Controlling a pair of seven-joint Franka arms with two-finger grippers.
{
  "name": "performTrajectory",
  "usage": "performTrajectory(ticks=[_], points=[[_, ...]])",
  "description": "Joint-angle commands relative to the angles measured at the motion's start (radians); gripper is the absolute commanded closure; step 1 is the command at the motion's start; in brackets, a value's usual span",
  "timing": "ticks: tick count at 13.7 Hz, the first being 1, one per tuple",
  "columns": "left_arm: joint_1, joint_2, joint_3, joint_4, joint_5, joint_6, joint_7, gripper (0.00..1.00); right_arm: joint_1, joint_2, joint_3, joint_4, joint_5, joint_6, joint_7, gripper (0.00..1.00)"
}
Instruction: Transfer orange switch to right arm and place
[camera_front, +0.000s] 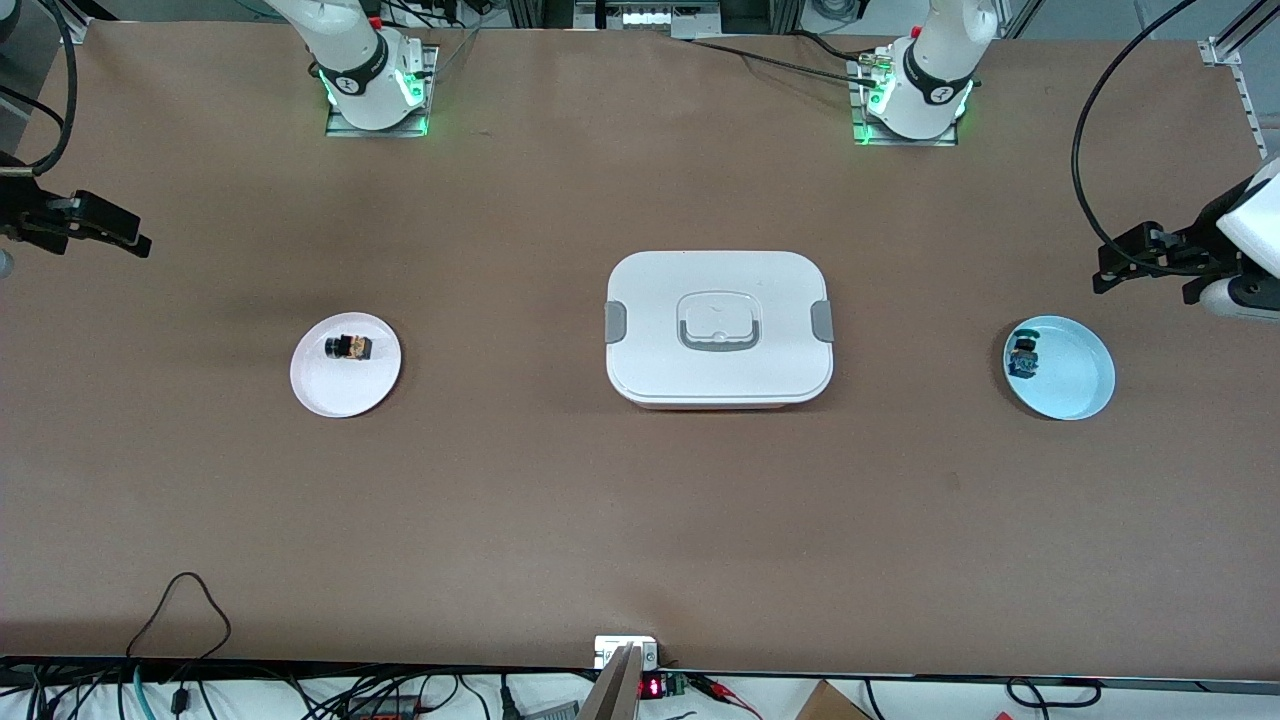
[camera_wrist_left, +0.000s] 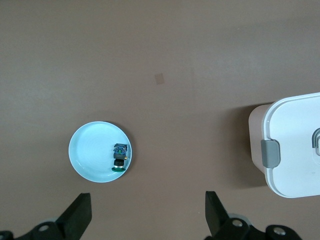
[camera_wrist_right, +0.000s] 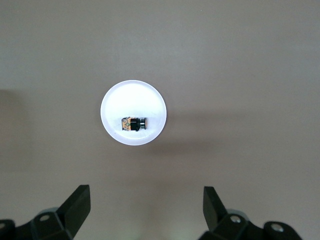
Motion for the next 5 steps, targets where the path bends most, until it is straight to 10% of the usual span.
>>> performTrajectory(ticks=[1,5], points=[[-0.002,0.007,-0.001,0.025,0.01,-0.008,0.021,0.0,-0.007,-0.009,0.007,0.009,-0.015,-0.023,-0.024,0.0],[-0.002,0.007,-0.001,0.025,0.01,-0.008,0.021,0.0,-0.007,-0.012,0.011,0.01,-0.015,-0.033,-0.022,0.0]])
